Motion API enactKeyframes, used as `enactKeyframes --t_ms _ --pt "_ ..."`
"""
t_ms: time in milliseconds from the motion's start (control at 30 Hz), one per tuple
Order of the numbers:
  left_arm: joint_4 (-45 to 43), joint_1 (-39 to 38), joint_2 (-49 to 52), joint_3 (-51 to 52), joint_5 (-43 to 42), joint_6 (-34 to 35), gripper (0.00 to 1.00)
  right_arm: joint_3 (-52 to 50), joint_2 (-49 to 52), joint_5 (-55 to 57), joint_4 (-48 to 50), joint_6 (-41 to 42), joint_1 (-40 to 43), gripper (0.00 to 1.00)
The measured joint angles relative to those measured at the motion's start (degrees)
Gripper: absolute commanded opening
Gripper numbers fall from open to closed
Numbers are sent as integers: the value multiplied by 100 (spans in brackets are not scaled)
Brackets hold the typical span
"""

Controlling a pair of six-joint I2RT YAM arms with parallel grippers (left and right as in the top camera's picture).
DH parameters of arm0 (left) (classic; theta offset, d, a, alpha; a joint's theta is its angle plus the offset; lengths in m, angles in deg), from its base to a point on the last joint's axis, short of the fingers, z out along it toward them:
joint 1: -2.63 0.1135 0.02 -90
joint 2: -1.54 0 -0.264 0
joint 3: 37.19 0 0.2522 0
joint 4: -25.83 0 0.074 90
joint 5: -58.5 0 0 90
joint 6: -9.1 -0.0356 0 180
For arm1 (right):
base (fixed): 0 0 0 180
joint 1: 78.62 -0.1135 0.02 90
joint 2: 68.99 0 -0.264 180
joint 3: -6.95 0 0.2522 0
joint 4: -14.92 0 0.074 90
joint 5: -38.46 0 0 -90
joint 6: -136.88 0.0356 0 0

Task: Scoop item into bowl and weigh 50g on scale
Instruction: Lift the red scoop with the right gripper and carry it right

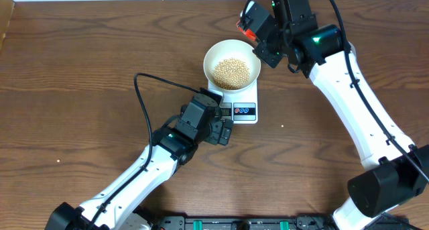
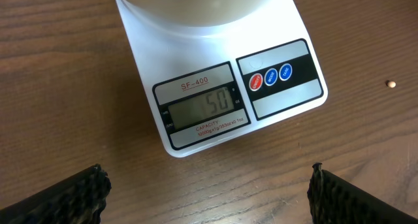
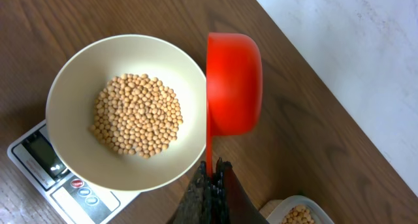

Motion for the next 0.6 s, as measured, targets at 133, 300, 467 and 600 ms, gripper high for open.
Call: enactKeyframes --t_ms 133,300,467,600 --pt "0 0 0 0 0 0 99 0 0 0 17 15 0 1" --pt "0 0 0 0 0 0 99 0 0 -4 39 118 0 1" --pt "0 0 0 0 0 0 99 0 0 -310 46 219 63 1" --pt "0 0 0 0 0 0 99 0 2 -857 61 376 352 1"
